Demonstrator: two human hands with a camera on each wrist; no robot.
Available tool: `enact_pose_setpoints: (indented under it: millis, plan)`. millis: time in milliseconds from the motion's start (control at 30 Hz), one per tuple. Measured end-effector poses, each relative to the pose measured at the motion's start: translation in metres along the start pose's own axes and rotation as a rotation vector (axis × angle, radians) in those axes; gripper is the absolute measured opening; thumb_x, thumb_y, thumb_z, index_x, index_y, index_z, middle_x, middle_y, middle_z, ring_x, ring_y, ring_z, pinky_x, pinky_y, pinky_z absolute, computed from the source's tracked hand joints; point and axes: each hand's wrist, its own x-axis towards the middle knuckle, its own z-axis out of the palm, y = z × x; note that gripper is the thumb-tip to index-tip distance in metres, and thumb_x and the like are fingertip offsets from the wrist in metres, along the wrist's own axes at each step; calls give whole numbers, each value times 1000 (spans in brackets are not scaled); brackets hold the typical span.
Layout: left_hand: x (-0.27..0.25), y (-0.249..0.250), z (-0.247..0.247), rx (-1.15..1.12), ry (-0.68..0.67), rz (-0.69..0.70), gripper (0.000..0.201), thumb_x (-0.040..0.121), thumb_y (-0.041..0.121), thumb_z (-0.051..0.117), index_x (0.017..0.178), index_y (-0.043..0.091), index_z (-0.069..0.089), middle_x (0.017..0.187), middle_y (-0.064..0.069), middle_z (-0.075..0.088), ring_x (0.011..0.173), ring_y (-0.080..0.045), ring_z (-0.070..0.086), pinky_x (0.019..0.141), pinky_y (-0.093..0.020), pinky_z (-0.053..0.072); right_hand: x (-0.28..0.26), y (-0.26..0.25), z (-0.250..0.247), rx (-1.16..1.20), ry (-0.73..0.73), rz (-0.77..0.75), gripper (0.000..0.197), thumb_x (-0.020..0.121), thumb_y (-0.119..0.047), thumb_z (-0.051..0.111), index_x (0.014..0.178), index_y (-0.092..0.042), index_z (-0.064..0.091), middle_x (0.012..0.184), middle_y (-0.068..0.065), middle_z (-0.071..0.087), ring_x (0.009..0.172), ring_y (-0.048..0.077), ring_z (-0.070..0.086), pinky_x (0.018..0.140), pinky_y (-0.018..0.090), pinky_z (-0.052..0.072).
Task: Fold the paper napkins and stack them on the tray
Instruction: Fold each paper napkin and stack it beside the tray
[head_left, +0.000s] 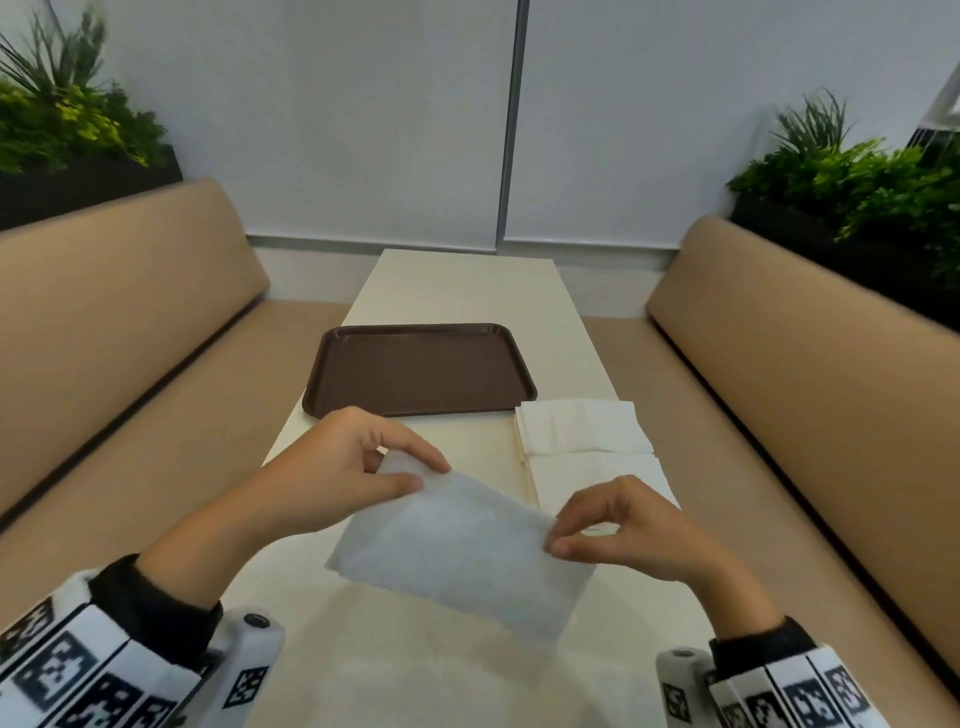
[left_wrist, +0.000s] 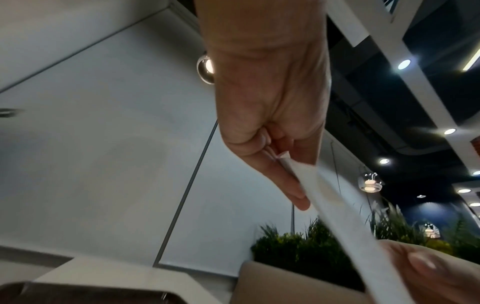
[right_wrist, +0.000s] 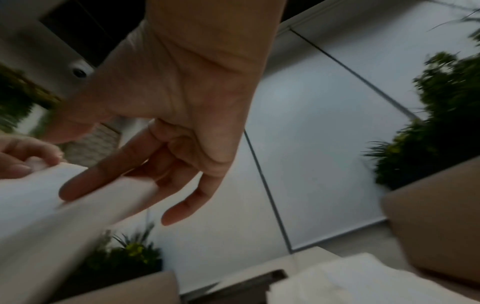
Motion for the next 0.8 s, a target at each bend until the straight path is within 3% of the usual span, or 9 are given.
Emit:
enact_pose_setpoints:
  millis: [67,133,233,333,467,533,633,733,800]
  plan:
    - [12,-11,15,-52,-35,-66,29,83,-1,67,90,25,77,93,13,74,74,-13,71,66,-22,55,-8,29,-8,53,34,84,5,74,-25,79,79,-24,78,78,-3,73,67,13,59,69,24,48]
    - [28,-24,32,-130,-60,-135,31,81,-5,67,94,22,75,92,12,74,75,-15,72,65,-22,55,-13,56,-17,120,88,182,7,77,-12,77,77,-20,77,71,-1,69,59,13,49,61,21,42]
    - [61,-46,62,-271,23,-207,29,81,-5,67,89,21,77,91,5,75,76,-17,72,71,-26,55,-14,88,-33,333,274,285,14,82,9,65,82,-2,73,81,3,73,73,14,64,70,20,52]
    - [104,-64,100,-359,124,-242,27,83,-1,66,77,23,77,92,-2,74,84,-19,68,74,-25,52,-2,108,-54,426,478,361,11,86,5,62,92,-1,70,88,6,73,77,13,69,73,24,58]
    - [164,-75,143,-574,97,-359,26,82,-6,65,100,12,67,114,-12,63,95,-23,63,73,-25,55,22,135,-78,311,642,502,24,80,-5,74,101,-12,65,92,6,70,75,22,70,67,30,58]
    - [186,-84,160,-571,63,-387,38,79,-8,68,112,10,63,119,-12,58,101,-23,59,76,-25,54,34,150,-85,157,664,573,29,80,-6,73,105,-17,64,91,4,67,72,19,66,61,29,55]
    - [206,-103,180,-357,42,-407,48,74,-3,74,117,12,62,125,-10,56,114,-23,54,97,-36,48,48,171,-87,6,618,628,35,83,-2,69,116,-12,61,97,1,58,72,10,56,58,20,45]
    - [213,-118,195,-159,77,-420,51,73,0,76,121,10,61,126,-11,59,114,-26,56,99,-35,46,59,188,-81,-151,514,643,38,85,-2,65,121,-10,59,122,8,54,100,21,55,82,25,44]
    - [214,-124,203,-43,84,-403,53,75,2,75,125,9,58,128,-10,57,116,-26,55,98,-27,43,63,199,-75,-250,457,648,38,85,-1,63,121,-10,59,128,6,50,107,23,53,87,25,40]
